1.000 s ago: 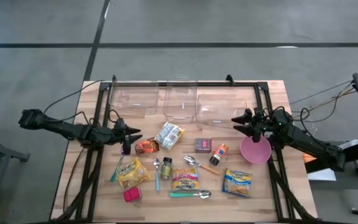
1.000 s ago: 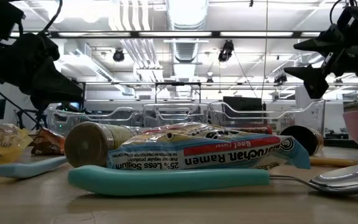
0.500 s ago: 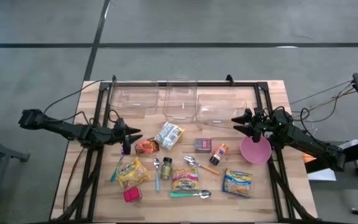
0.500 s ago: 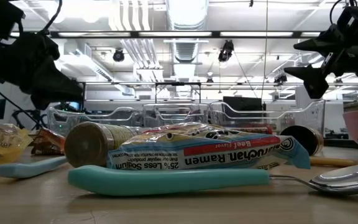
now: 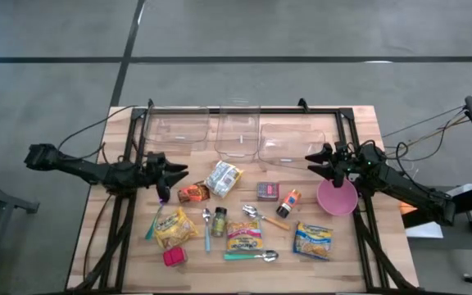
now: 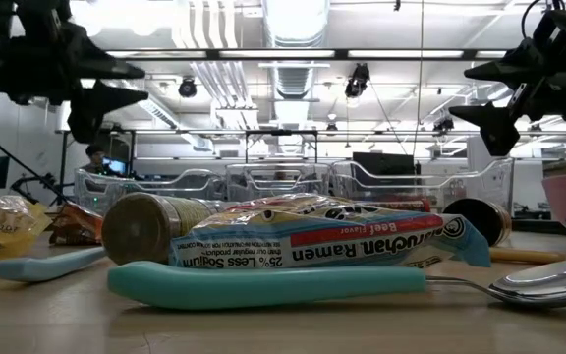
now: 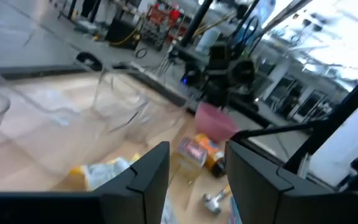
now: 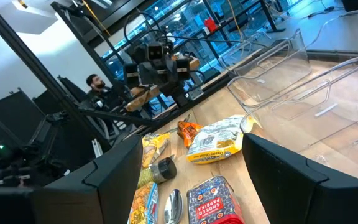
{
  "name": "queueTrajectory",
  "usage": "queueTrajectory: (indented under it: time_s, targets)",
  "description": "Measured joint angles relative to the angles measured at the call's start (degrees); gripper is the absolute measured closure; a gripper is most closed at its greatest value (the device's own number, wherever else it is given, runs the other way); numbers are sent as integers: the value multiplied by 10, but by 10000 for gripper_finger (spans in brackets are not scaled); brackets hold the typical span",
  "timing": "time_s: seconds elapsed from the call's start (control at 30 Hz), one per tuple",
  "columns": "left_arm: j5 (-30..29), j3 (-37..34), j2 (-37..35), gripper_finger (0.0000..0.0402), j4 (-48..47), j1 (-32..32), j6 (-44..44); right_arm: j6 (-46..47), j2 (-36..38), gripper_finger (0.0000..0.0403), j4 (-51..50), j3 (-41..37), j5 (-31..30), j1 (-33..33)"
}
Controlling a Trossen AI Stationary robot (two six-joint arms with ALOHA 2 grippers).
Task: Pick & Place Food Item
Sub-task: Put the right black seasoning bottle into the left transparent bin
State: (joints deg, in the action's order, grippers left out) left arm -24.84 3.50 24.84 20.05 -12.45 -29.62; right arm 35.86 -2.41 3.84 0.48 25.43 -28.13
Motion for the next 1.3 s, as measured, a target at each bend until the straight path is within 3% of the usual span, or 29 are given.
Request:
queueTrajectory:
  time_s: [0.27, 0.73, 1.13, 1.3]
  targets:
    - [0, 3, 0, 239, 95, 0, -9, -1, 0, 132, 0, 0, 0, 0]
    - [-11, -1, 0, 239, 88, 0, -53, 6, 0, 132, 0, 0, 0, 0]
    - [-11, 4, 0, 239, 88, 1, -23, 8, 0, 132, 2, 0, -15, 0]
    - [-11, 18, 1, 239, 88, 1, -21, 58, 0, 132, 4, 0, -20, 0]
